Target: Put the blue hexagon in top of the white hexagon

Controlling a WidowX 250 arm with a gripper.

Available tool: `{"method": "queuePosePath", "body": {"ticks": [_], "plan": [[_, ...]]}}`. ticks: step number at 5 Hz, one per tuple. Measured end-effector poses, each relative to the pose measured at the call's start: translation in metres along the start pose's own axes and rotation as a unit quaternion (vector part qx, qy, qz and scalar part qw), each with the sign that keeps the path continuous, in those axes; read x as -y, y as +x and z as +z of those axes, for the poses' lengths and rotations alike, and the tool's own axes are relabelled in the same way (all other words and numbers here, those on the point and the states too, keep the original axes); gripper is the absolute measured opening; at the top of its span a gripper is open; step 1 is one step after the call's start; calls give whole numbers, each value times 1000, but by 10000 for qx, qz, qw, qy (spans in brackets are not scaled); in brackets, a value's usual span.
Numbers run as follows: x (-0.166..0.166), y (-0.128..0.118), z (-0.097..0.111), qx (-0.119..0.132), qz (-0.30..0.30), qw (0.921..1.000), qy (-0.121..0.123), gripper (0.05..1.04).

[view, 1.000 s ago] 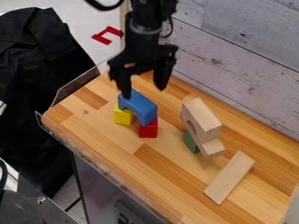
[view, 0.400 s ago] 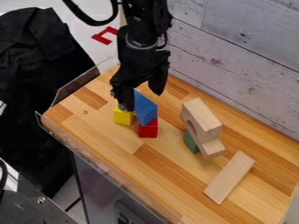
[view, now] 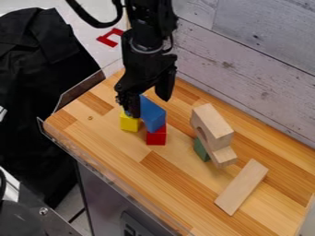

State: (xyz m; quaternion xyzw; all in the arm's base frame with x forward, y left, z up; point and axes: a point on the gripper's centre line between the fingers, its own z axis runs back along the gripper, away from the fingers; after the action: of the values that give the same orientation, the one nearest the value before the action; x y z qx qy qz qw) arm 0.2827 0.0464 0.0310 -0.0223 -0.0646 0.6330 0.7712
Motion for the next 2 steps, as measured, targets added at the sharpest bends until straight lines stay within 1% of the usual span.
{"method": "queuePosePath", "body": {"ticks": [1, 2], "plan": [[1, 6, -1, -44, 63, 9998, 174, 999], [-4, 7, -7, -218, 124, 9991, 351, 999]]}}
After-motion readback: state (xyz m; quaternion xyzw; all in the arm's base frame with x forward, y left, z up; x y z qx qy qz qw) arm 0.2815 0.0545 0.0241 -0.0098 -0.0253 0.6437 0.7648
